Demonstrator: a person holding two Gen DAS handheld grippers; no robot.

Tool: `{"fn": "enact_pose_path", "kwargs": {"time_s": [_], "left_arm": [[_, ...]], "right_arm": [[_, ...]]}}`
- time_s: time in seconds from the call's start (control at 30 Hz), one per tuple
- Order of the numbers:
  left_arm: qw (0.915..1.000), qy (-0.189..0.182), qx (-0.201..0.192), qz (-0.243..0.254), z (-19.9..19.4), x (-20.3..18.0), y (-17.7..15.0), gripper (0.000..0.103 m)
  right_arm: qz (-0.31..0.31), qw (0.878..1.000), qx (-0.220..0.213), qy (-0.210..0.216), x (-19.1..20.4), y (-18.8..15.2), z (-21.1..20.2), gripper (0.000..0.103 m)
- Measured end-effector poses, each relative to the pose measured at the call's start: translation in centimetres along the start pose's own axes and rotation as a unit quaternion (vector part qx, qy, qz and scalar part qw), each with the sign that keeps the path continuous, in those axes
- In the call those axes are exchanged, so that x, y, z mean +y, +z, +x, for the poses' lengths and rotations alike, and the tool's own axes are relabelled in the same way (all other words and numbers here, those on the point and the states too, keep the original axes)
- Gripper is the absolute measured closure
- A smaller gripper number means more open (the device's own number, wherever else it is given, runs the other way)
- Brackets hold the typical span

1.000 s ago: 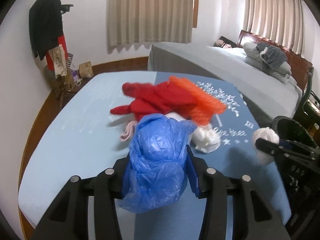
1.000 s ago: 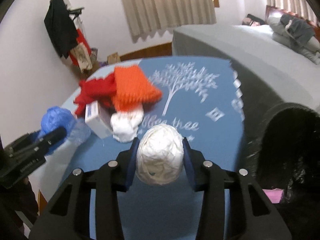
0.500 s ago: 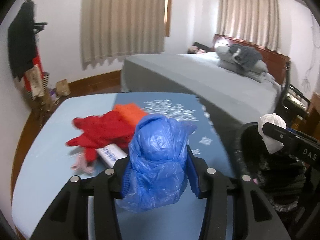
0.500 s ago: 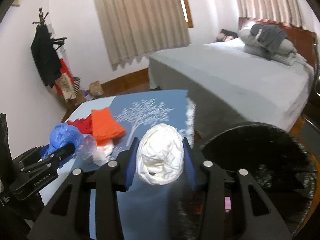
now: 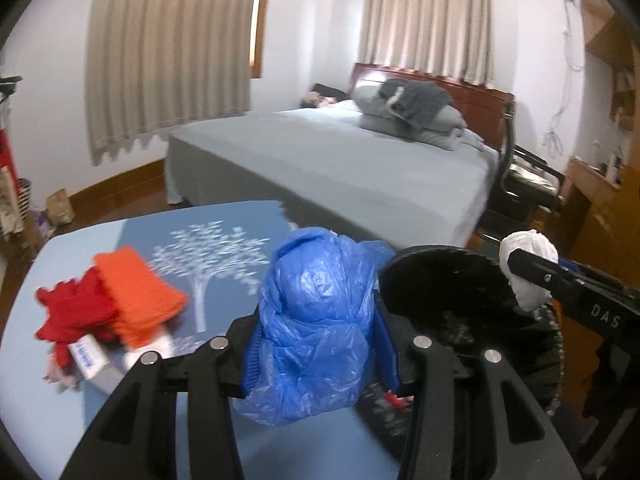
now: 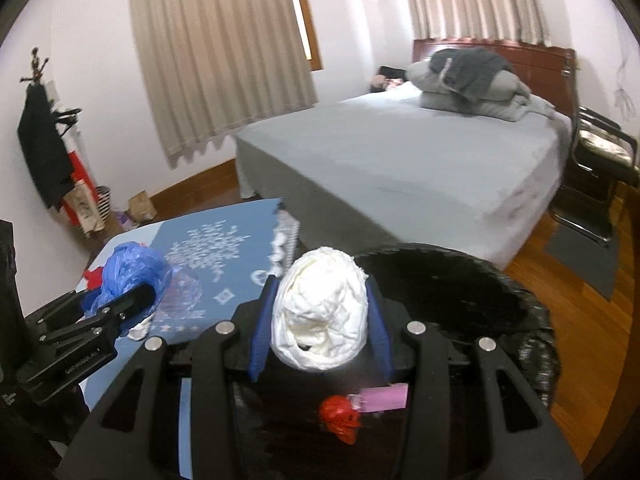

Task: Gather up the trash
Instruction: 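Carry both items over the bin and open both grippers to drop them, then move both grippers back over the table toward the remaining items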

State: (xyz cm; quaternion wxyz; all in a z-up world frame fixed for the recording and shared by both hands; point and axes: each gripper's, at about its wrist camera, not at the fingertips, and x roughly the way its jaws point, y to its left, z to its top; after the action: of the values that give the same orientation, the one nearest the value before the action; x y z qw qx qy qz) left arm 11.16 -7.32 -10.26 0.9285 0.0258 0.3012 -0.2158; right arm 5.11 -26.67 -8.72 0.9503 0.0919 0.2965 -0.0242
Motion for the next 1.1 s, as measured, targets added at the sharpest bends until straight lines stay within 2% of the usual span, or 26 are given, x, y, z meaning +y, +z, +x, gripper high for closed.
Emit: {"fn": "enact_pose_path", "kwargs": {"time_s": [0.33, 0.63, 0.7, 0.73, 0.8, 0.87, 1.03, 1.1], "left_arm": [[0.9978, -0.058, 0.007, 0.032, 3.0, -6.0, 0.9, 0.056], [0.9938, -0.097, 0.023, 0.05, 5.3, -9.4, 1.1, 0.055], [0.9921, -0.109, 0.03, 0.055, 5.7, -10.0, 1.1, 0.05], [0.9915, -0.113, 0.032, 0.057, 5.9, -10.1, 1.1, 0.043], [0.9906, -0.12, 0.036, 0.056, 6.1, -10.1, 1.0, 0.034], [0.9911, -0.115, 0.034, 0.056, 5.9, -9.9, 1.0, 0.031], [0.9958, -0.077, 0.02, 0.046, 4.7, -8.2, 1.0, 0.014], [0.9972, -0.062, 0.013, 0.04, 4.0, -7.1, 1.1, 0.012]], "right_arm": [[0.023, 0.998, -0.004, -0.05, -5.5, -0.8, -1.1, 0.061], [0.038, 0.997, 0.001, -0.068, -8.7, -1.7, -1.0, 0.059], [0.039, 0.996, 0.001, -0.075, -9.0, -2.0, -1.2, 0.053], [0.041, 0.996, 0.0, -0.079, -9.3, -2.1, -1.3, 0.043], [0.045, 0.995, -0.008, -0.086, -9.6, -2.1, -1.6, 0.034], [0.046, 0.995, -0.013, -0.093, -9.7, -2.1, -1.8, 0.017], [0.05, 0.994, -0.028, -0.094, -9.5, -1.8, -2.6, 0.006], [0.051, 0.994, -0.03, -0.09, -9.2, -1.5, -2.7, 0.006]]}}
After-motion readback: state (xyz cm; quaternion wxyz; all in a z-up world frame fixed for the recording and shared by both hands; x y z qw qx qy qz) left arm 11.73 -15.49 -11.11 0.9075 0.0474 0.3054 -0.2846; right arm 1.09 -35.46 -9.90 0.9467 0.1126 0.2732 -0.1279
